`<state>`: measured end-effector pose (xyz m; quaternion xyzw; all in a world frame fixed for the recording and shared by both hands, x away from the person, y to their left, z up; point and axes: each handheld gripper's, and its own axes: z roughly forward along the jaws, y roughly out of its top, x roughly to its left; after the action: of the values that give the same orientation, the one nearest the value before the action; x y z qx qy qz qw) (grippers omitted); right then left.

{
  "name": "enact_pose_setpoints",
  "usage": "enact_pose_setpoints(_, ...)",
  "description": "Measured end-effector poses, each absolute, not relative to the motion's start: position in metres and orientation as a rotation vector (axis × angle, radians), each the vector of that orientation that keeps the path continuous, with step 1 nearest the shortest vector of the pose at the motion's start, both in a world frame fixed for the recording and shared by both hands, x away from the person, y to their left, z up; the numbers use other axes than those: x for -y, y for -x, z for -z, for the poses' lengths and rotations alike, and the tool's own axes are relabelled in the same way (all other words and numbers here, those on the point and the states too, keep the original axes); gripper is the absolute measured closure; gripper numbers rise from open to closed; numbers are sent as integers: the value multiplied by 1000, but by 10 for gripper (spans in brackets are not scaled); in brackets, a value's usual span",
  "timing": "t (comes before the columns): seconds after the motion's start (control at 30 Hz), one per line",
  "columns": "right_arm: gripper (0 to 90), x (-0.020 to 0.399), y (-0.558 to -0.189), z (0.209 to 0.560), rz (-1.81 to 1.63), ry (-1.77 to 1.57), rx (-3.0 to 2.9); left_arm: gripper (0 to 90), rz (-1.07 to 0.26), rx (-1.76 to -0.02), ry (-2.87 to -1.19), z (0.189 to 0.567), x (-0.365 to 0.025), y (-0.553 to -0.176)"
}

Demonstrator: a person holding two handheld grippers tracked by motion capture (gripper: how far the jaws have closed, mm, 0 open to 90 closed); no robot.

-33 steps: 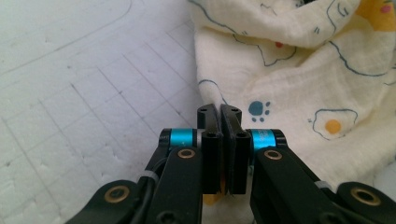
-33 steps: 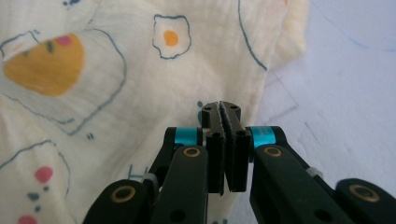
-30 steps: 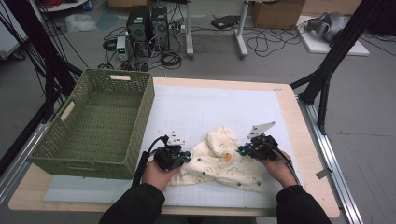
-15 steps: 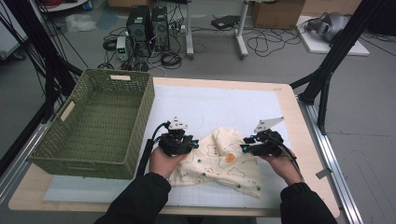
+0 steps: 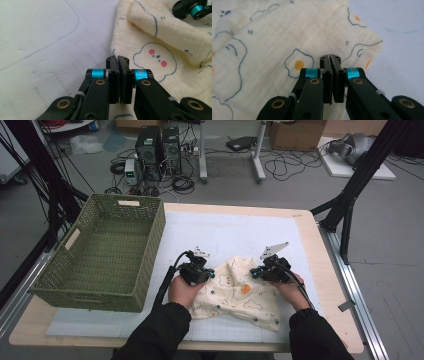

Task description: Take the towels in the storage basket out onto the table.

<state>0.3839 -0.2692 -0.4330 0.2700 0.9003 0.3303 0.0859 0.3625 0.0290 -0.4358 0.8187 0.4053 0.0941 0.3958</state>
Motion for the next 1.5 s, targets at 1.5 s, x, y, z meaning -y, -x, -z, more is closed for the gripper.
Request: enact_pose_setpoints(1.5,680,306,-386,408,-1017,-987,-2408,756,-546,-1159,-1871,423,-64,-367)
